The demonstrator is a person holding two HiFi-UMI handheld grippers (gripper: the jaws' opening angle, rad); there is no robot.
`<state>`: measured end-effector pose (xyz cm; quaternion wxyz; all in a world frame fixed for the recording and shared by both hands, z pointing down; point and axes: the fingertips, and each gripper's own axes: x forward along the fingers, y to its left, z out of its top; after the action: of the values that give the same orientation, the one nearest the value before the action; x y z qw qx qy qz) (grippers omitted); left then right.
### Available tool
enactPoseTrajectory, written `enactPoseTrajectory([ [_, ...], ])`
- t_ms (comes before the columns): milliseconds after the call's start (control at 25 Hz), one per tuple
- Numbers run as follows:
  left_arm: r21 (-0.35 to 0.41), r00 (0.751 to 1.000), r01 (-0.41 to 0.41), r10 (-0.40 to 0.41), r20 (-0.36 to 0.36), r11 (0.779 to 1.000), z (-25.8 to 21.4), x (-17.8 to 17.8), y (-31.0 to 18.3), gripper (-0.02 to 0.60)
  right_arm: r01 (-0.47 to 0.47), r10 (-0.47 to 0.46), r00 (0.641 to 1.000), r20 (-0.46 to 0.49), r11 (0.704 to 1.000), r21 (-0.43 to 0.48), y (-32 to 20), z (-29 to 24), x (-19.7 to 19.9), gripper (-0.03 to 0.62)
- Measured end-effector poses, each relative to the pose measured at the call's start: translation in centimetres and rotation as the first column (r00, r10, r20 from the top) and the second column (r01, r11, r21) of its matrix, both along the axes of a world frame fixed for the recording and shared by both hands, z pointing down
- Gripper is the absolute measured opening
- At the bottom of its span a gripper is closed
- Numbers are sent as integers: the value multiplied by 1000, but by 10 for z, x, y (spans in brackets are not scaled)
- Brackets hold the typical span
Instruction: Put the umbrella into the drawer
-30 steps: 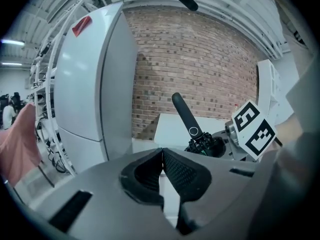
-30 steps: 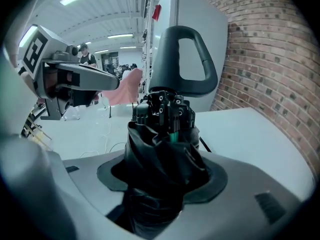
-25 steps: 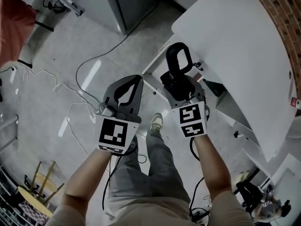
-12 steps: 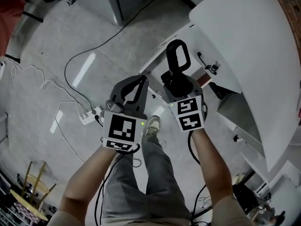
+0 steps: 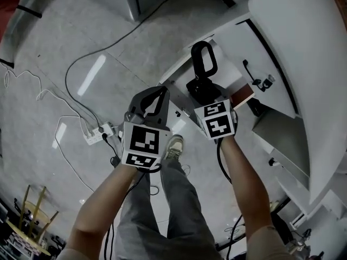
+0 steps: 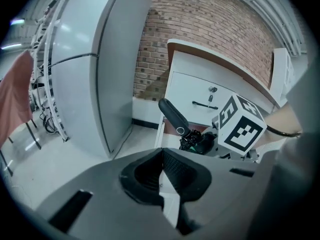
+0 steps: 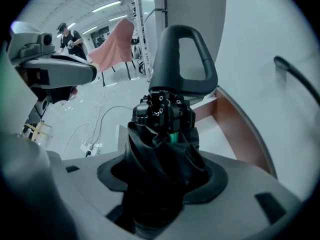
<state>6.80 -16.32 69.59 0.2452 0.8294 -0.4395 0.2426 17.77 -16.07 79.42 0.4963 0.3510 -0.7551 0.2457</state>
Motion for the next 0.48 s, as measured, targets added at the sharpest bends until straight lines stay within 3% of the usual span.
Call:
enactPoseTrajectory([
  [480,-43,1000,-5,4,-28,999,65,7,13,9,41,-47,997,-63,995,-92,7,82,8,265],
])
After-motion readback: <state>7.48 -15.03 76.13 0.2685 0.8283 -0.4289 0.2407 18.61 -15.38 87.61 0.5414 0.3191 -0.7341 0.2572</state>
